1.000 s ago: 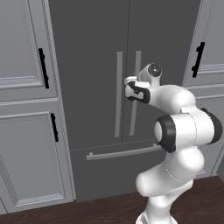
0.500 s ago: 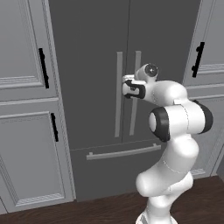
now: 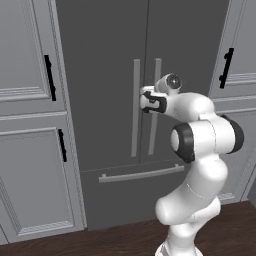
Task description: Take the strawberry from the fridge and place it on top of the pancake, located on the dining counter.
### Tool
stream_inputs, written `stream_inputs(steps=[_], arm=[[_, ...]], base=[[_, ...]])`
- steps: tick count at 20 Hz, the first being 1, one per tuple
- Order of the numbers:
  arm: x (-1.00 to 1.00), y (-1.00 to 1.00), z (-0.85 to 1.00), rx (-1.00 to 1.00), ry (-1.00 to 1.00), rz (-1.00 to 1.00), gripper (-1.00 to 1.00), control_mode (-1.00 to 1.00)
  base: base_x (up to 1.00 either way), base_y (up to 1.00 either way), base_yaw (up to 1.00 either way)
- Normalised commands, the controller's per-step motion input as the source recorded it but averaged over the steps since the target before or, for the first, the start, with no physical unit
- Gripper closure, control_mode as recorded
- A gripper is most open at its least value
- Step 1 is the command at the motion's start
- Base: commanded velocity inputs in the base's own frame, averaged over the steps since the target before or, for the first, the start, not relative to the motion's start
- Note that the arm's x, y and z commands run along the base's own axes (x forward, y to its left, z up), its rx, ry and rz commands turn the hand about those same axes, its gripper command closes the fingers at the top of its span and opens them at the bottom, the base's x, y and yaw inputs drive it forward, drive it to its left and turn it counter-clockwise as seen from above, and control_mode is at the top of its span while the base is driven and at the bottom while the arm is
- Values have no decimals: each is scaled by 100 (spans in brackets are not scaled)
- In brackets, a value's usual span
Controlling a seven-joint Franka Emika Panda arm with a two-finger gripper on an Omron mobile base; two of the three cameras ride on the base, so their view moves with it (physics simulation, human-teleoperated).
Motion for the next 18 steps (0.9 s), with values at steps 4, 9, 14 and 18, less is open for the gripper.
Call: stream_inputs(steps=[4, 9, 14, 18], arm=[[-69, -40, -4, 0, 9, 0, 100, -100], [-99, -74, 0, 2, 9, -5, 100, -100], [-100, -100, -8, 2, 9, -12, 100, -100], [-70, -100, -19, 2, 17, -17, 100, -100]], base=[[0, 0, 0], [0, 0, 0], [0, 0, 0], [0, 0, 0]])
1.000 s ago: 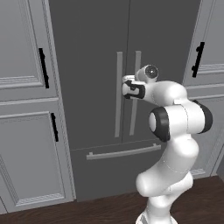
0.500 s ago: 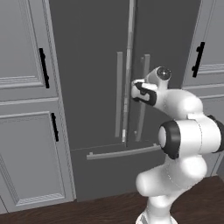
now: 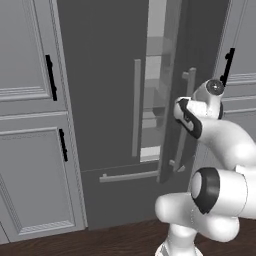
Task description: Take the strawberry from the fridge and place it on top of the pancake, located on the dining counter.
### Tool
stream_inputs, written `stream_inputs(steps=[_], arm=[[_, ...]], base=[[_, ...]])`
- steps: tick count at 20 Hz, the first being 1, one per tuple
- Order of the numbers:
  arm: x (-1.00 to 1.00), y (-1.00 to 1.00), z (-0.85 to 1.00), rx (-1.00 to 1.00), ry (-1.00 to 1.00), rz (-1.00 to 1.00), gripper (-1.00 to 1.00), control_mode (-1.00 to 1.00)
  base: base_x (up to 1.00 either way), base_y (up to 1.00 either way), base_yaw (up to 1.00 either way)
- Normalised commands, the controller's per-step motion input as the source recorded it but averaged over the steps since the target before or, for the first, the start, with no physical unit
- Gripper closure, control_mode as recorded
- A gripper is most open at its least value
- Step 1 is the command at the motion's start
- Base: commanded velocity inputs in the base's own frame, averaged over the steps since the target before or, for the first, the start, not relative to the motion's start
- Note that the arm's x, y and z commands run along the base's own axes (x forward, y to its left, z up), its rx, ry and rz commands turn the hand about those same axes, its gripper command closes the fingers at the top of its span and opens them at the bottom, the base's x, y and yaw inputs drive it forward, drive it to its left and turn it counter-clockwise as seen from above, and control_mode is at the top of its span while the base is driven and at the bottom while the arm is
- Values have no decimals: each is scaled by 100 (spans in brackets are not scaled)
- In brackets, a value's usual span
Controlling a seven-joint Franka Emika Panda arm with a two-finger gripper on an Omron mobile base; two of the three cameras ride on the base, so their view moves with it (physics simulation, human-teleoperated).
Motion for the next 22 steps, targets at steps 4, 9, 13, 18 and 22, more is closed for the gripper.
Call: stream_inputs(steps=[4, 9, 13, 18, 22], arm=[[-54, -100, -14, 9, 23, -18, 100, -100], [-81, -100, -7, 10, 21, -22, 100, -100], [-83, -100, -24, 13, 12, -23, 100, -100], [-92, -76, -14, 13, 2, -11, -100, -100], [-97, 60, 33, -21, -5, 6, -100, -100]], base=[[0, 0, 0], [0, 0, 0], [0, 0, 0], [0, 0, 0], [0, 0, 0]])
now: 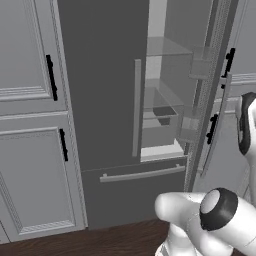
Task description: Take the strawberry from the fridge and place it on top of the pancake, located on the dining counter.
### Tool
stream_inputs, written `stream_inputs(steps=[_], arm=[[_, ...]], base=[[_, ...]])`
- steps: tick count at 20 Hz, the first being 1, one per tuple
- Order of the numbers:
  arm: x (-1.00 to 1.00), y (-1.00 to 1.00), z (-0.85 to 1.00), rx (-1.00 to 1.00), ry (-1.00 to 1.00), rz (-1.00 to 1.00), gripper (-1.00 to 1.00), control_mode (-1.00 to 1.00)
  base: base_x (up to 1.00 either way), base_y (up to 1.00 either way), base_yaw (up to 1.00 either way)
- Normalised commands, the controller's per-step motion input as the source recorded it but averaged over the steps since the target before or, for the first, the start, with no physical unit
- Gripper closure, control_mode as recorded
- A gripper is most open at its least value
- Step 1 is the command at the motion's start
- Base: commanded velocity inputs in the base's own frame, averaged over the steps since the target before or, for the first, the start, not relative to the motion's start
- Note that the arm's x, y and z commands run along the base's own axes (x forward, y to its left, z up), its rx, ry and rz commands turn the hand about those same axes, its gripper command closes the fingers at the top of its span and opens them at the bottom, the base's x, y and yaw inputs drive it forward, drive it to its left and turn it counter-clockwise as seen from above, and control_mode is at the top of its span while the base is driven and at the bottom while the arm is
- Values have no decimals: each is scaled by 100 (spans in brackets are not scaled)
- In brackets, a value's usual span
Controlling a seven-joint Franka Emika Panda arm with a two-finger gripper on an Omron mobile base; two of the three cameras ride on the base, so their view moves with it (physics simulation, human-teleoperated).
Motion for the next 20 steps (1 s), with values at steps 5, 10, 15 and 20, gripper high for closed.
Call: stream_inputs(steps=[5, 10, 15, 20], arm=[[-41, 100, 57, -54, 21, 22, -100, -100], [-1, 100, 4, -63, 44, 24, -100, -100], [10, 97, -16, -64, 45, 35, -100, -100], [45, 66, -9, -57, 48, 35, -100, -100]], base=[[0, 0, 0], [0, 0, 0], [0, 0, 0], [0, 0, 0]])
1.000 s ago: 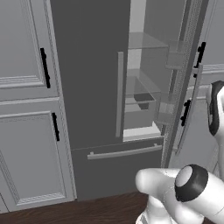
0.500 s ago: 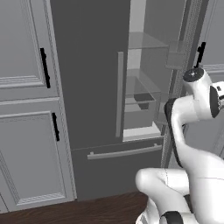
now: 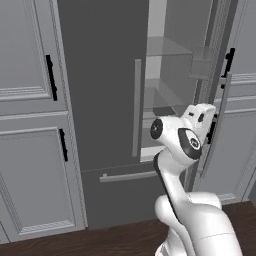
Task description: Take the strawberry from the fridge and place it on top of the pancake, located on the dining counter.
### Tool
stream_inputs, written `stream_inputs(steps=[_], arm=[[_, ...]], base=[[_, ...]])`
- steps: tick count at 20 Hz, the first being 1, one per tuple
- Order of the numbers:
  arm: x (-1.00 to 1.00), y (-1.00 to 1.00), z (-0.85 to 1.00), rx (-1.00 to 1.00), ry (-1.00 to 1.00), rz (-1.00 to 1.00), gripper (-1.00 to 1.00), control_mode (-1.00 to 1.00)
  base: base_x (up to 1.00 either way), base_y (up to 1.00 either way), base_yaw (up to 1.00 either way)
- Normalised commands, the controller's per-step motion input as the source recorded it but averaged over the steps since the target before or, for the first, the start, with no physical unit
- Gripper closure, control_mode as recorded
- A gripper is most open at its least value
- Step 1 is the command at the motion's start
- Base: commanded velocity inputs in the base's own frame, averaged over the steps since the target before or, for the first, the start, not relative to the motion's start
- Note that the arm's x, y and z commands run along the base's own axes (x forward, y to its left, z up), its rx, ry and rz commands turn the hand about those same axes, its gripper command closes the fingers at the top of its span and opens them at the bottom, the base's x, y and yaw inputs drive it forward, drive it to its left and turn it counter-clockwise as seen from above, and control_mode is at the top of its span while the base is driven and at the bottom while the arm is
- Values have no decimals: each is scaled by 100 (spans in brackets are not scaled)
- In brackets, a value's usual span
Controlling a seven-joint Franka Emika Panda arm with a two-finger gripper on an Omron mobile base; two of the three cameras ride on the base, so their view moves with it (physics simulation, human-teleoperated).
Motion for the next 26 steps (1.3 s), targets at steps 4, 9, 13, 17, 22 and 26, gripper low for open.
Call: stream_inputs(steps=[4, 9, 13, 17, 22, 26], arm=[[80, 38, 0, -44, 59, 28, -100, -100], [85, 0, 0, -19, 74, 15, -100, -100], [64, 0, 1, -19, 80, 2, -100, -100], [18, -10, 0, -4, 37, -4, -100, -100], [25, -35, 0, 0, 14, -1, -100, -100], [38, -43, 0, 0, 12, 0, -100, -100]], base=[[0, 0, 0], [0, 0, 0], [0, 0, 0], [0, 0, 0], [0, 0, 0], [0, 0, 0]])
